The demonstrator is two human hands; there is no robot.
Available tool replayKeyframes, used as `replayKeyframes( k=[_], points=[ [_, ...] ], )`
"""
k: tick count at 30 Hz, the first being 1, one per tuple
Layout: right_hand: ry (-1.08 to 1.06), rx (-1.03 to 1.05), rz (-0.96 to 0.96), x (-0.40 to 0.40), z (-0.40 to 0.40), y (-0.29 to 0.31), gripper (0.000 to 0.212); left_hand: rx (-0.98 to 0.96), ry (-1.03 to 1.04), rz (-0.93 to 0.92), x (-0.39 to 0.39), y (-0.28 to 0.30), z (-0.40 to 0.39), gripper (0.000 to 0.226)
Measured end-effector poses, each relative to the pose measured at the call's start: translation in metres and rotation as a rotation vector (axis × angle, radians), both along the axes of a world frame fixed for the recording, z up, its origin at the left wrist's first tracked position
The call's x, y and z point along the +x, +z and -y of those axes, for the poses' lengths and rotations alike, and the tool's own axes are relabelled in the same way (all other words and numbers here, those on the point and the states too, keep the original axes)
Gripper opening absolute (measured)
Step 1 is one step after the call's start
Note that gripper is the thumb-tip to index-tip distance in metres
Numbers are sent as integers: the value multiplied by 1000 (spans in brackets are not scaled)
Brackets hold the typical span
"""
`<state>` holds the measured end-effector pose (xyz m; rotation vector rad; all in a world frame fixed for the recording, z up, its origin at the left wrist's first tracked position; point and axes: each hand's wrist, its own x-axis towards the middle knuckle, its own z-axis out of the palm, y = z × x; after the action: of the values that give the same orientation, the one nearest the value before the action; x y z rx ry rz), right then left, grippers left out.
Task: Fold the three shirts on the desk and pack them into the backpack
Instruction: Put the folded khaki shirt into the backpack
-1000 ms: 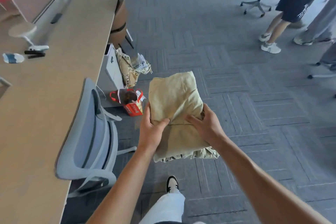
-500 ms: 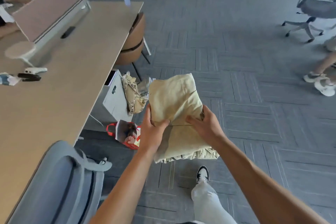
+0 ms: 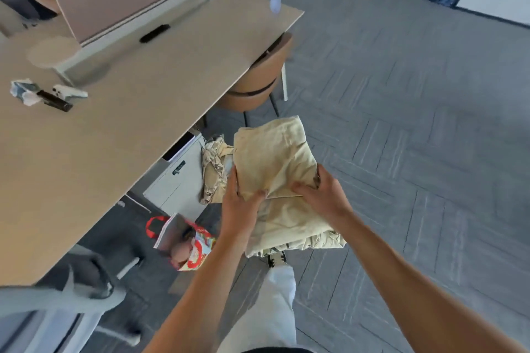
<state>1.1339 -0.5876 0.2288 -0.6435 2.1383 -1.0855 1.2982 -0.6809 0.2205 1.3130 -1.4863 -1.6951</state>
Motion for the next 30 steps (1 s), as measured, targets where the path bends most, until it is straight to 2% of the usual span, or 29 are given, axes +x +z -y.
replayKeyframes(
  k=[5, 10, 16, 19, 24, 30],
  points=[
    [97, 21, 9, -92, 88, -15, 35, 31, 109, -10, -85, -20, 74, 81],
    [212, 59, 42, -160, 153, -25, 54, 48, 228, 28, -142, -20, 120, 87],
    [387, 138, 71, -222, 220, -60, 44, 127, 377, 99, -198, -53, 151, 96],
    [488, 174, 91, -253, 244, -89, 50, 184, 469, 145, -228, -82, 159, 105],
    [632, 253, 111, -296, 275, -153, 40, 266, 631, 184, -274, -145, 158, 87],
    [765, 362, 74, -325, 297, -252, 33, 382, 719, 217, -307, -248, 157, 86]
  ],
)
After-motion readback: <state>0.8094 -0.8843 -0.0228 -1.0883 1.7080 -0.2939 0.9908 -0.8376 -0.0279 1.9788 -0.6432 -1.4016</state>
